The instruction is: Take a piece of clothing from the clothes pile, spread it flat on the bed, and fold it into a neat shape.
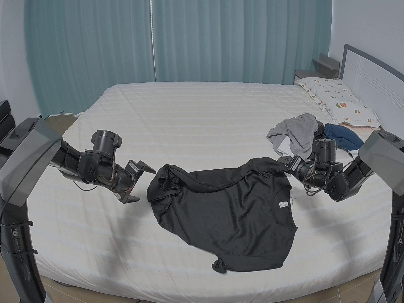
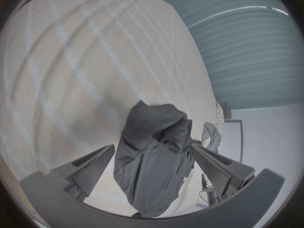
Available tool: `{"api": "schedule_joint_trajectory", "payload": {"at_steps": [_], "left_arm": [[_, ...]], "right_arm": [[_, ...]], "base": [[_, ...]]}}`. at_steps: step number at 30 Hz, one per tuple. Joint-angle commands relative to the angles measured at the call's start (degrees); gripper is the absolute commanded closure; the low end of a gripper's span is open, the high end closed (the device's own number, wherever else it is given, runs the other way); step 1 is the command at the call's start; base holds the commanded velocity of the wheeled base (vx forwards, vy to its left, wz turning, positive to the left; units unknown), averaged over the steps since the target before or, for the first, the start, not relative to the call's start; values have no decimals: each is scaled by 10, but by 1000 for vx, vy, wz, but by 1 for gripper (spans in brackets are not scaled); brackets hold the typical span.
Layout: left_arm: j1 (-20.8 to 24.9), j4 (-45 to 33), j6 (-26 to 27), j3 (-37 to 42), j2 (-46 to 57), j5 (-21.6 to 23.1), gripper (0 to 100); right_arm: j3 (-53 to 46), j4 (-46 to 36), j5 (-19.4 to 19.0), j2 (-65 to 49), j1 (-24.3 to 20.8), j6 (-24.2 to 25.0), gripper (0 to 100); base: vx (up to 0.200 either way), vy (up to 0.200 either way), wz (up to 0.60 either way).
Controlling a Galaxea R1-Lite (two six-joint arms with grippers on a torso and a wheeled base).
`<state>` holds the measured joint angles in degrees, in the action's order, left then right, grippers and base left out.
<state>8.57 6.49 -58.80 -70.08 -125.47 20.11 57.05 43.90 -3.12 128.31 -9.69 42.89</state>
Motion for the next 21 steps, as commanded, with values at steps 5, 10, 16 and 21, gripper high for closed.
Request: {"api": "schedule_joint_trajectory", "payload": {"at_steps": [5, 10, 16, 21], "left_arm": [[24, 107, 22, 208, 90, 9, 0], [51, 226, 22, 293, 84, 2, 0], [50, 263, 21, 340, 84, 4, 0], [50, 268, 20, 341, 84, 3, 0]], "right_arm": [[-212, 22, -77, -108, -31, 22, 0], [-288, 79, -109, -99, -43, 29, 0], [-350, 125, -121, -100, -45, 23, 0], [-363, 120, -123, -99, -74, 22, 0]], "base": [[0, 0, 0], [-40, 0, 0], [-200, 0, 0], [-200, 0, 0]]}}
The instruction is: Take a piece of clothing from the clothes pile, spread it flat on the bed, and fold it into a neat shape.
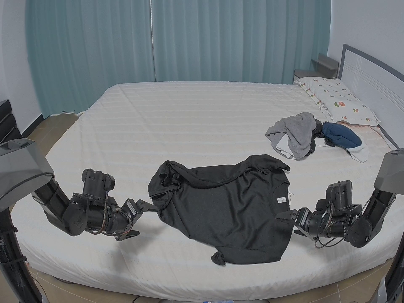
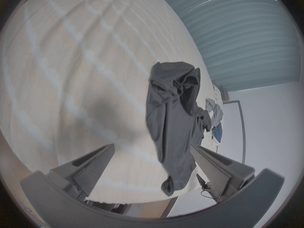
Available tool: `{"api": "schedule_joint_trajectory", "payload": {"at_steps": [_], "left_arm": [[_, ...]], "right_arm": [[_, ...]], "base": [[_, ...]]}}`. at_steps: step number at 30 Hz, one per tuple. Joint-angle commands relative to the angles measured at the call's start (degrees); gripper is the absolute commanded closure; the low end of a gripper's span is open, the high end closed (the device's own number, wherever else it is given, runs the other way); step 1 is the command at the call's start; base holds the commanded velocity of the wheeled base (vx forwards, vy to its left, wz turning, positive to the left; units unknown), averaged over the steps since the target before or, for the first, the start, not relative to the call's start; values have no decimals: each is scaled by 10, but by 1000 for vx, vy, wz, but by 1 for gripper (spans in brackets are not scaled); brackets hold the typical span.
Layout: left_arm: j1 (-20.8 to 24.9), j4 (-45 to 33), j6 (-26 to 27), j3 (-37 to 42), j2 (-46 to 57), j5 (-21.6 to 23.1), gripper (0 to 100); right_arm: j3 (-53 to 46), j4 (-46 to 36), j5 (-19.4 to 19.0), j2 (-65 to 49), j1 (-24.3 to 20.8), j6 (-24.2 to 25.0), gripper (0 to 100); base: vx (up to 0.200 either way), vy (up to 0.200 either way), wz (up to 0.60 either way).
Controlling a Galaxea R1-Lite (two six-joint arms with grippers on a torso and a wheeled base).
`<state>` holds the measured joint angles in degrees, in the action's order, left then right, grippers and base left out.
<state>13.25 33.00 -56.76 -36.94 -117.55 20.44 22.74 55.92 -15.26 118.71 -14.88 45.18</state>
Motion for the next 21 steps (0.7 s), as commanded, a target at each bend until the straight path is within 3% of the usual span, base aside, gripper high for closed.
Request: {"api": "schedule_joint_trajectory", "payload": {"at_steps": [1, 7, 17, 21], "left_arm": [[3, 3, 0, 10, 5, -1, 0], [3, 3, 0, 10, 5, -1, 0], [3, 12, 0, 9, 0, -1, 0], [3, 19, 0, 10, -2, -1, 0]], "right_arm": [[-25, 0, -1, -3, -31, -1, 0], [-26, 5, 6, 33, -69, -1, 0], [12, 6, 8, 64, -70, 3, 0], [38, 7, 41, 89, -72, 4, 0]], "base": [[0, 0, 0], [0, 0, 0], [0, 0, 0], [0, 0, 0]]}}
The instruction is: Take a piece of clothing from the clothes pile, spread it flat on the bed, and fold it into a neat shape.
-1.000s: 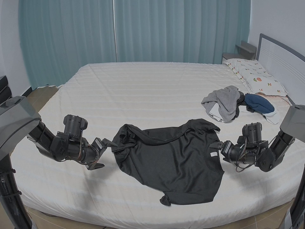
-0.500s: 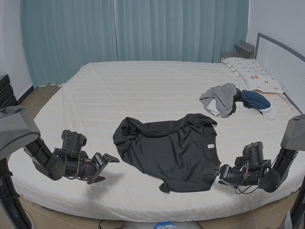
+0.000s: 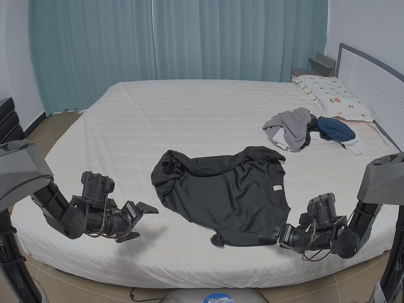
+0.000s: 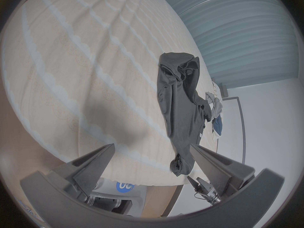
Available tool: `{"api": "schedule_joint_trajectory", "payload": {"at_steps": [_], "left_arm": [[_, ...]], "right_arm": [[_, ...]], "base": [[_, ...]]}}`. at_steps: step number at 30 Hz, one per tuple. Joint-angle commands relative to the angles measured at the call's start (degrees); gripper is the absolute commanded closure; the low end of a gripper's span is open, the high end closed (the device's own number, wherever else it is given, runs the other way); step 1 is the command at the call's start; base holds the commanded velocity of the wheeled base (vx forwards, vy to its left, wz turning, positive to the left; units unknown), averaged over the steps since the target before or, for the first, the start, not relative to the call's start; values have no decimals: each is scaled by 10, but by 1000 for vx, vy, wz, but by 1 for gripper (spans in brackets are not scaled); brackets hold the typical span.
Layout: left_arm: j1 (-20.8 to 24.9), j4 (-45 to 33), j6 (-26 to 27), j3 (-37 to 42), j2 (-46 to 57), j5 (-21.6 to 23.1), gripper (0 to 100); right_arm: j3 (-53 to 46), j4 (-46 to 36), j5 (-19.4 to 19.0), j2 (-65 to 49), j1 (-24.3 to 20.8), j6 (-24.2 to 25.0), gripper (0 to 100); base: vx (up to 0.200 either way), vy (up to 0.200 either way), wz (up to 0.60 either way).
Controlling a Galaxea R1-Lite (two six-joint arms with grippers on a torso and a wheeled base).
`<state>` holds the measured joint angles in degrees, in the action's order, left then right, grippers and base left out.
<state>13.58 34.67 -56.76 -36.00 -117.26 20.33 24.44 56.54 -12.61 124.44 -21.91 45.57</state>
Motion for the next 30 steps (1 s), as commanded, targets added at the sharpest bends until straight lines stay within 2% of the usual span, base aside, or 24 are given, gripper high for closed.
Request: {"api": "schedule_joint_trajectory", "payload": {"at_steps": [1, 4, 5, 13, 15, 19, 21, 26, 30], "left_arm": [[0, 2, 0, 1, -6, 0, 0], [0, 3, 0, 0, -6, 0, 0], [0, 3, 0, 0, -6, 0, 0], [0, 3, 1, 0, -7, 0, 0], [0, 3, 1, -1, -7, 0, 0], [0, 5, 3, -12, -16, -2, 0], [0, 8, 4, -21, -24, -3, 0], [7, 34, 4, -51, -53, -35, 0], [18, 40, 4, -73, -71, -59, 0]], "right_arm": [[25, 1, 20, 35, -2, 0, 0], [38, 1, 36, 52, -2, 1, 0], [37, 1, 43, 49, -2, 1, 100], [-5, -1, 50, -12, -7, -2, 100], [-33, -13, 47, -60, -4, -11, 100], [-53, -64, 41, -124, 13, -64, 100], [-52, -78, 37, -137, 20, -72, 100], [-46, -139, 12, -213, 54, -94, 100], [-35, -209, -22, -267, 75, -109, 100]], "base": [[0, 0, 0], [0, 0, 0], [0, 0, 0], [0, 0, 0], [0, 0, 0], [0, 0, 0], [0, 0, 0], [0, 0, 0], [0, 0, 0]]}}
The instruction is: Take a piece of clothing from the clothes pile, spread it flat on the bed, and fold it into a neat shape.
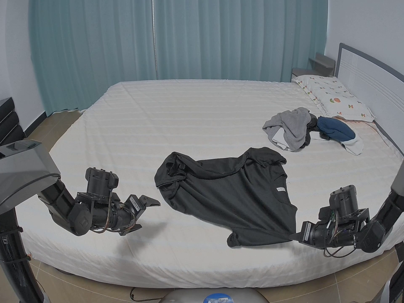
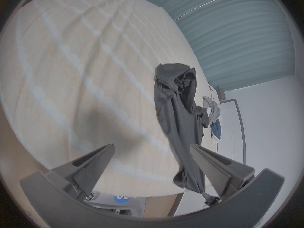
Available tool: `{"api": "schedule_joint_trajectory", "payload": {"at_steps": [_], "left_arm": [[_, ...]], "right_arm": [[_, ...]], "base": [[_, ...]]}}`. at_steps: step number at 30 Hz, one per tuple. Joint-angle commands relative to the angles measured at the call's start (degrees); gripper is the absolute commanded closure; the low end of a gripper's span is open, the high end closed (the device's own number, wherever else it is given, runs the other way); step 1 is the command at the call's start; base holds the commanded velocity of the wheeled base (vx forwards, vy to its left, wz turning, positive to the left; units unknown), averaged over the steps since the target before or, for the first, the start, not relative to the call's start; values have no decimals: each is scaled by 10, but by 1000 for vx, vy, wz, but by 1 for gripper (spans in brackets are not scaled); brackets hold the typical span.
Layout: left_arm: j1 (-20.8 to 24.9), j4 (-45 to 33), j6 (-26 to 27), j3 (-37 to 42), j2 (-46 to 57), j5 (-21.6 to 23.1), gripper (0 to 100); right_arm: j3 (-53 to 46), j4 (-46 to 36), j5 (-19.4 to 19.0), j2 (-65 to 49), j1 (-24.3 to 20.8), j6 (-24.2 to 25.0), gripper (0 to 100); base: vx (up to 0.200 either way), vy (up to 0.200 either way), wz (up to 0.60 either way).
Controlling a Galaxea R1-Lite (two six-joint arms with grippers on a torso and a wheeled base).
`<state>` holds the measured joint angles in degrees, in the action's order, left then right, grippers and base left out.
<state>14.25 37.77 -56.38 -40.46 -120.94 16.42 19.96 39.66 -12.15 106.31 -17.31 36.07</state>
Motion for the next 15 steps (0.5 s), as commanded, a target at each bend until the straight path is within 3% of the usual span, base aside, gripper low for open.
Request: {"api": "schedule_joint_trajectory", "payload": {"at_steps": [1, 7, 9, 15], "left_arm": [[17, 8, 0, -42, -39, -26, 0], [41, 3, 4, -95, -63, -69, 0], [53, -15, 12, -152, -79, -100, 0], [80, -99, 14, -283, -134, -130, 0]], "right_arm": [[10, -55, -40, -89, 32, -14, 100], [19, -58, -52, -60, 47, -19, 100], [20, -56, -52, -30, 52, -28, 100], [22, -56, -52, -3, 49, -39, 100]], "base": [[0, 0, 0], [0, 0, 0], [0, 0, 0], [0, 0, 0]]}}
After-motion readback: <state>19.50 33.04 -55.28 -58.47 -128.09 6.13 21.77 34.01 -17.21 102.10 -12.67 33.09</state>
